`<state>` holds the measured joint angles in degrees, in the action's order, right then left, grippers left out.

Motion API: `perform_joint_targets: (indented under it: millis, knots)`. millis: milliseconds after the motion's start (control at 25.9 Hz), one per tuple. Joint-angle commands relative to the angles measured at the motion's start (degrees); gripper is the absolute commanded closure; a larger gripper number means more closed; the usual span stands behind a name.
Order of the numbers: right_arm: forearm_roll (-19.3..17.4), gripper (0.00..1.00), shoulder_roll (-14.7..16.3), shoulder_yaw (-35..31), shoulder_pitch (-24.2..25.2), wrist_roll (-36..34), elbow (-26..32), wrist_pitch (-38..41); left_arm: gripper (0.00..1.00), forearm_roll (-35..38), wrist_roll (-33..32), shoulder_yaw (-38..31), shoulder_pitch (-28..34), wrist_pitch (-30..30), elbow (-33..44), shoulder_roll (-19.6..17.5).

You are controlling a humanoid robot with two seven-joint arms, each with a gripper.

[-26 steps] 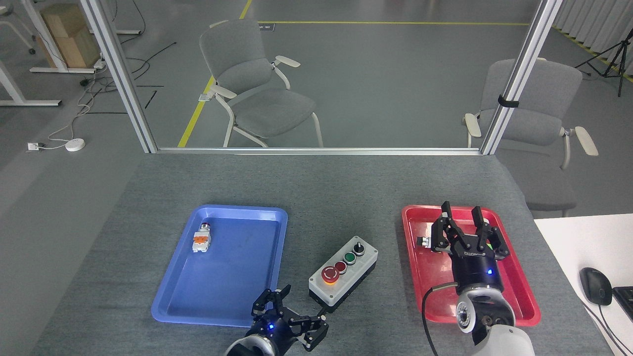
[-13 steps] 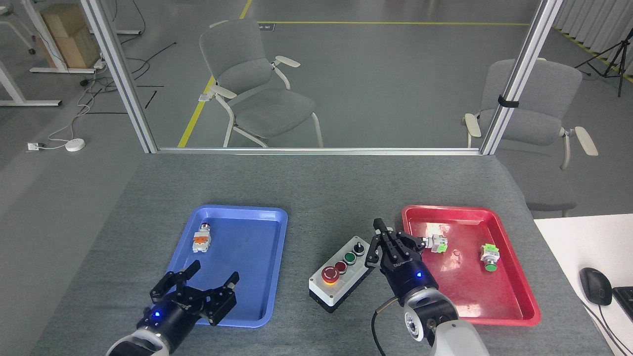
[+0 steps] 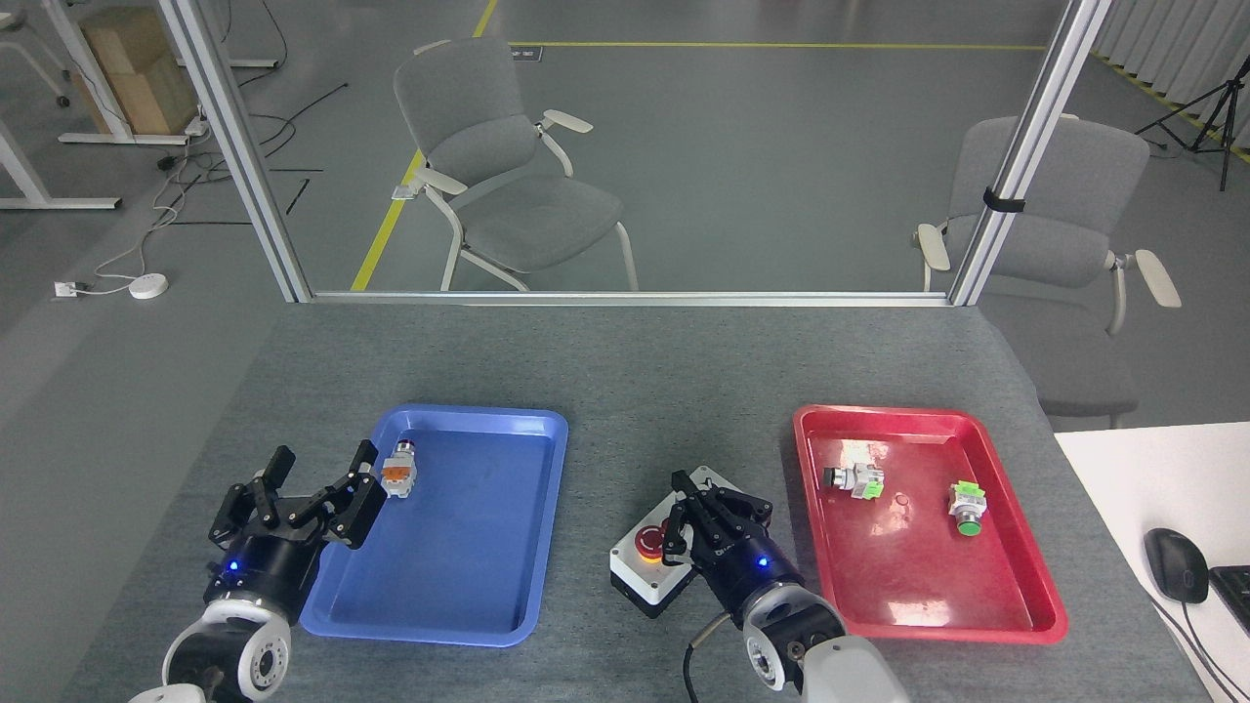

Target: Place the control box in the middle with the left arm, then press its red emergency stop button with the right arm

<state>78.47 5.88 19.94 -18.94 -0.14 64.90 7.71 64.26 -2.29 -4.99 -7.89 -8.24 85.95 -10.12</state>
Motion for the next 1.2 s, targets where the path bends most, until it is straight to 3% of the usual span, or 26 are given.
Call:
perform_joint_targets:
  millis: [0,348,889,928,966,1005,1043,1159]
  knots:
    - [0.02,1.0,-1.31,0.54,-0.66,-0.03,-0.66,0.02,0.01,0.16,0.27,0.07,-0.1,0.94,-0.61,0.27]
    - [0.02,1.0,-3.51,5.02,-1.98,-0.03,-9.36,0.02,0.01,0.43,0.27,1.12,0.6,0.85,-0.44,2.38]
    - [-0.25,0.98,-4.83,4.23,-2.15,-0.65,-13.66,-0.51,0.01,2.45,0.18,1.21,0.95,1.2,-0.7,2.21]
    - [-0.25,0.78,-5.35,4.05,-2.77,-0.82,-13.14,-0.77,0.01,2.62,0.18,1.21,1.3,1.2,-0.79,2.3]
    - [-0.25,0.49,-5.97,3.53,-3.91,-0.91,-12.43,-0.95,0.01,2.8,0.18,1.21,2.09,1.2,-0.7,2.3]
    - [-0.42,0.07,-5.97,1.95,-4.96,-1.44,-11.56,-1.91,0.01,2.97,0.18,1.21,2.62,1.2,-0.52,2.3]
    - [-0.95,0.01,-5.97,-0.6,-5.93,-2.84,-10.59,-2.7,0.01,3.06,0.18,1.3,2.97,1.2,-0.44,2.38]
    - [-3.32,0.01,-6.15,-7.11,-7.34,-8.47,-9.01,-2.7,0.01,3.06,0.18,3.32,3.85,1.12,-0.52,2.38]
